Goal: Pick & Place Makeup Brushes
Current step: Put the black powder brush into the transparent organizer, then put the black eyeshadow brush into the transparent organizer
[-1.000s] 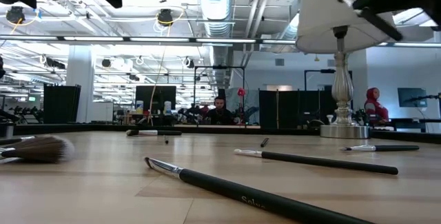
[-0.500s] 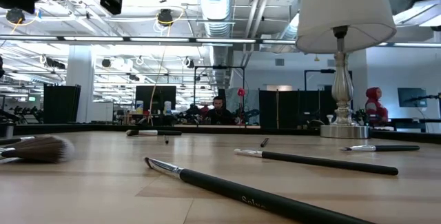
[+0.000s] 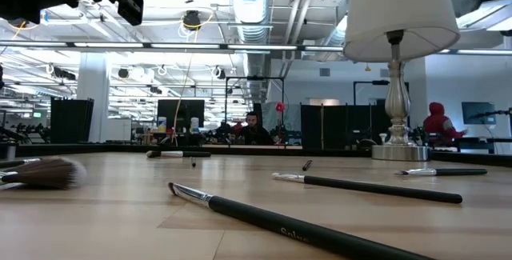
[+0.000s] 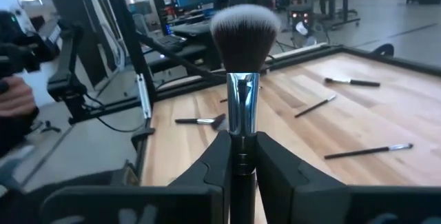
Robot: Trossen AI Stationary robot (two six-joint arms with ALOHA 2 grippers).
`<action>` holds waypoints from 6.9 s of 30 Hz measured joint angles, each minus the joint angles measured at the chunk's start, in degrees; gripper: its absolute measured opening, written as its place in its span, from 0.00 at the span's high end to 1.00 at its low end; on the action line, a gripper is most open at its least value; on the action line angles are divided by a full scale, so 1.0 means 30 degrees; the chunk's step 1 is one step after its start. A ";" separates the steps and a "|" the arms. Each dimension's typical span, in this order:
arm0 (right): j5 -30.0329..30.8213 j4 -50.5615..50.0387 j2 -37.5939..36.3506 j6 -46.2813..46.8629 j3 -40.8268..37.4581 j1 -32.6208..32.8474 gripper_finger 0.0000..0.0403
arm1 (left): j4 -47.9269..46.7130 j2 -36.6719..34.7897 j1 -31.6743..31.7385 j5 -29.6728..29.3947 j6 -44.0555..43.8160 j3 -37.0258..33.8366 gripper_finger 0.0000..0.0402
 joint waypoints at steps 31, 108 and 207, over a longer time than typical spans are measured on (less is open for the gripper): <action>-0.3042 -1.0614 -0.3717 0.3263 -0.0015 0.0988 0.91 | 0.1270 0.3285 -0.0040 -0.1147 -0.2058 0.0000 0.93; -0.6445 -0.2724 -0.4269 0.8871 -0.8218 0.6333 0.80 | 0.1780 0.5091 -0.3498 -0.5663 -0.3705 0.0015 0.93; -2.3073 0.4721 1.0841 -1.9524 1.1410 -2.0225 0.73 | 0.3482 1.1359 -1.1857 -1.3489 -0.1932 -0.0059 0.93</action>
